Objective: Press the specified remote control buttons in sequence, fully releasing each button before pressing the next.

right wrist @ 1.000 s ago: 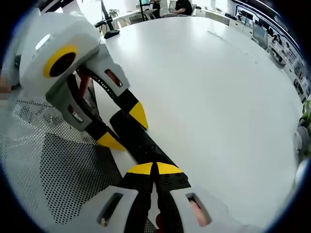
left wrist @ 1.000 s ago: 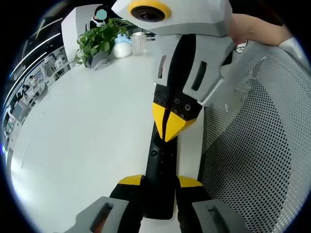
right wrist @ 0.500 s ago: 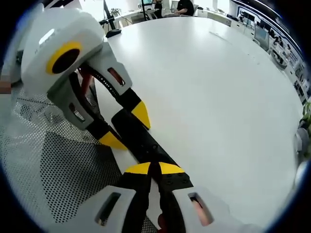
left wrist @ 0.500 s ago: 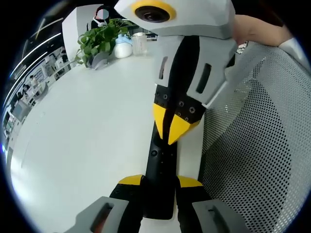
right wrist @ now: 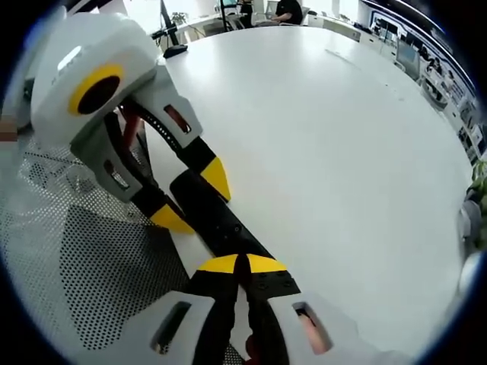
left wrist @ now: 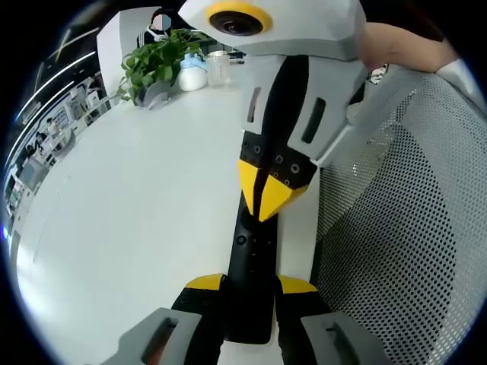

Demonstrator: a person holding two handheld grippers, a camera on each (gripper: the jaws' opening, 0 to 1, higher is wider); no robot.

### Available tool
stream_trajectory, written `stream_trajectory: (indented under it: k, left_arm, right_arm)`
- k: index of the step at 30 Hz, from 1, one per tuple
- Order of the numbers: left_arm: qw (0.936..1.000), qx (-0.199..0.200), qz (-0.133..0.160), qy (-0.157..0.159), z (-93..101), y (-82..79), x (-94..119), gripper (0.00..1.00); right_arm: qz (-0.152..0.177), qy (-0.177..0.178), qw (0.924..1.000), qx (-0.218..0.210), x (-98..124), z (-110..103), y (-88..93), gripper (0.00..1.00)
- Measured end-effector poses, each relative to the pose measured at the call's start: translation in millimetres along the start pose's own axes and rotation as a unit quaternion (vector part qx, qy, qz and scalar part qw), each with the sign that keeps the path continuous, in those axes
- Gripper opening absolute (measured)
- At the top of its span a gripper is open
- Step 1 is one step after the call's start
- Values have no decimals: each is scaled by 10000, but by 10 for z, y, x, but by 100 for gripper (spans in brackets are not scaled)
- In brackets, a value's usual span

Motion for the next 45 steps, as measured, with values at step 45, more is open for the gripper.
stream_trajectory:
  k: [45]
  left_arm:
    - [10000, 47, 42, -32, 4, 1, 0, 25]
  right_arm:
    - [-76, 47, 10000, 7, -3, 4, -12, 0]
Point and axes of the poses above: the point that each gripper's makers call its tool centre point, and the gripper's own axes: x roughly backward along the fingers, z roughly to its right, y roughly out of its underside, the point moved 6 cm from there along x, roughly backward along the fingers, and after that the axes turned 9 degrees about y, right-handed, at the moved point
